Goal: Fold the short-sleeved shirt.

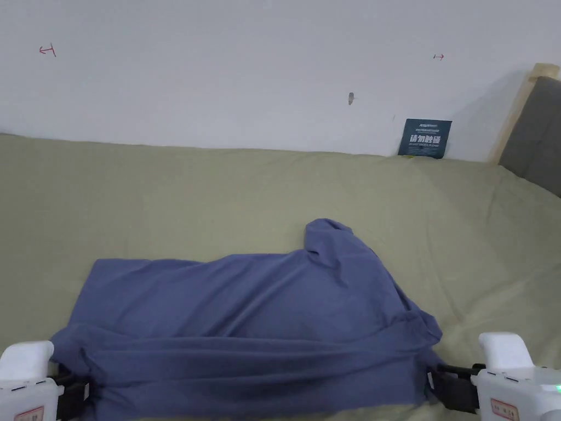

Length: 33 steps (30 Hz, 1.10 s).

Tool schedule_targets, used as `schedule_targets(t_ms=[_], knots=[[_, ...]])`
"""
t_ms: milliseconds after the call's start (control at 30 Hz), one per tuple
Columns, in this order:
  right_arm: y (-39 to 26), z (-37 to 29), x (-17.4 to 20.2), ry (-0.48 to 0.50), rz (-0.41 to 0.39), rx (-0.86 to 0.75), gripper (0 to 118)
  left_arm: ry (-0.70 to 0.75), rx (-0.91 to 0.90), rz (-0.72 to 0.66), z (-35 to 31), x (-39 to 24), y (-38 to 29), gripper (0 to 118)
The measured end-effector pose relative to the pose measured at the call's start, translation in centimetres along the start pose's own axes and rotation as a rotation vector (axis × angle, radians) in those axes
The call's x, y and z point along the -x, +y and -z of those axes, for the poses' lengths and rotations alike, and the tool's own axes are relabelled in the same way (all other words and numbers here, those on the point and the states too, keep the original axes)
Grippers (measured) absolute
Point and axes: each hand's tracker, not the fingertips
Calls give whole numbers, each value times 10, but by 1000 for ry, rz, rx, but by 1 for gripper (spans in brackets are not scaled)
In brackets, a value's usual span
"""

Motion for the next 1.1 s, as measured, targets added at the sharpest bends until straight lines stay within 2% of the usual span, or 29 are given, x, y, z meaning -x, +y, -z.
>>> schedule_targets(t_ms=[67, 133, 200, 267, 300, 333, 367, 400, 433, 467, 633, 767, 933, 1100], knots=[[4, 13, -2, -19, -5, 13, 73, -44, 24, -27, -2, 6, -2, 2], [7, 26, -7, -12, -6, 30, 73, -15, 18, -17, -8, 3, -5, 2], [6, 41, -8, 19, 25, 80, 73, -17, 15, -19, -9, 0, -7, 2], [2, 48, -9, 61, 86, 182, 65, -6, 6, -13, -5, 0, -5, 2], [1, 46, -9, 23, 107, 153, 45, 1, 2, -14, -5, -2, -5, 2], [2, 38, -9, -5, 79, 104, 7, 1, 1, -14, -5, -4, -5, 2], [2, 31, -9, 49, 118, 81, 7, 0, -3, -14, -6, -5, -5, 2], [3, 26, -7, 52, 152, 89, 7, 12, -5, -17, -8, -4, -6, 2], [3, 20, -3, 45, 128, 86, 7, 11, -4, -20, -9, -4, -5, 2], [3, 13, 2, 21, 71, 39, 7, 8, -7, -26, -12, -4, -5, 2], [0, -20, 11, 36, 47, -34, 7, -15, -24, -16, -36, -1, -5, 2], [-5, -42, 13, 68, 74, -52, 7, -43, -21, 14, -58, -1, -9, 2], [-24, -69, 17, 63, 71, -65, 7, -48, -4, 39, -85, 1, -20, 2], [-48, -100, 12, 51, 105, -38, 7, -55, 10, 39, -113, 14, -37, 2]])
